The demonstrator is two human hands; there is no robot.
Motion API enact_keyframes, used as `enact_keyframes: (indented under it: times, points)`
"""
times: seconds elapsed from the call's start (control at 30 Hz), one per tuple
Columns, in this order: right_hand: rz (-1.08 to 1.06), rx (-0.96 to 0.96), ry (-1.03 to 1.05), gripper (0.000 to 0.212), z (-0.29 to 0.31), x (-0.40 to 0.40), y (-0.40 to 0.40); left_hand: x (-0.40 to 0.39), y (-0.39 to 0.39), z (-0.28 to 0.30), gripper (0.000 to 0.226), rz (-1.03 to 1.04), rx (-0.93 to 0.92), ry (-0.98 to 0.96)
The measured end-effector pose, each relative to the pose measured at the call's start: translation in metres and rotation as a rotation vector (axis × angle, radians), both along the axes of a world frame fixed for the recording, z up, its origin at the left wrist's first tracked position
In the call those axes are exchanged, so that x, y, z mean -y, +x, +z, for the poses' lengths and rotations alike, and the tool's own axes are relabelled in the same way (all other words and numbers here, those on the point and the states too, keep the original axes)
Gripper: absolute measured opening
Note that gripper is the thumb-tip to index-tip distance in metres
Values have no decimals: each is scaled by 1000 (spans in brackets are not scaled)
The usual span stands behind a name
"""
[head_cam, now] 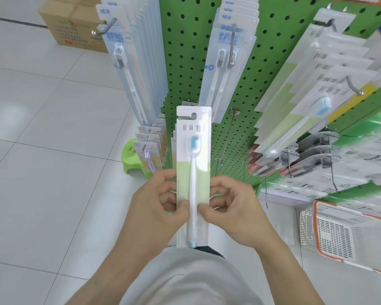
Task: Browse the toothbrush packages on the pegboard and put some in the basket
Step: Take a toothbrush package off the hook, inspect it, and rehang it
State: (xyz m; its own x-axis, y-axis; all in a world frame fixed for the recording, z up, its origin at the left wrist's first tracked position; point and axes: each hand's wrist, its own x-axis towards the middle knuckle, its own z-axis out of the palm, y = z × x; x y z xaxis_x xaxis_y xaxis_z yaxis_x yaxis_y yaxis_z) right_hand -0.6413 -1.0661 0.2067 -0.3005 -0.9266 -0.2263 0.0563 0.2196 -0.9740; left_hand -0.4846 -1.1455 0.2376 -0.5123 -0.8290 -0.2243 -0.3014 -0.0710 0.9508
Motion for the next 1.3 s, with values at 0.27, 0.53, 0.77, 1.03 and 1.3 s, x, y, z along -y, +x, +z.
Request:
enact_keyframes:
  times: [0.27, 0.53, 0.77, 1.03, 1.3]
  points:
    - [33, -75, -21, 28, -2, 0, -1, -3, 7, -3, 21, -69, 86, 49]
    - [103, -138, -15, 14, -4, 1, 0, -3, 9, -5, 22, 41, -1, 31]
    - [96, -51, -59, 22, -14, -3, 4, 1, 13, -11, 23, -20, 39, 49]
    - [189, -50, -47, 49, -10, -8, -8, -6, 12, -17, 29, 41, -29, 72]
    - [196, 7, -85, 71, -14, -8, -3, -7, 11, -19, 28, 99, -63, 90]
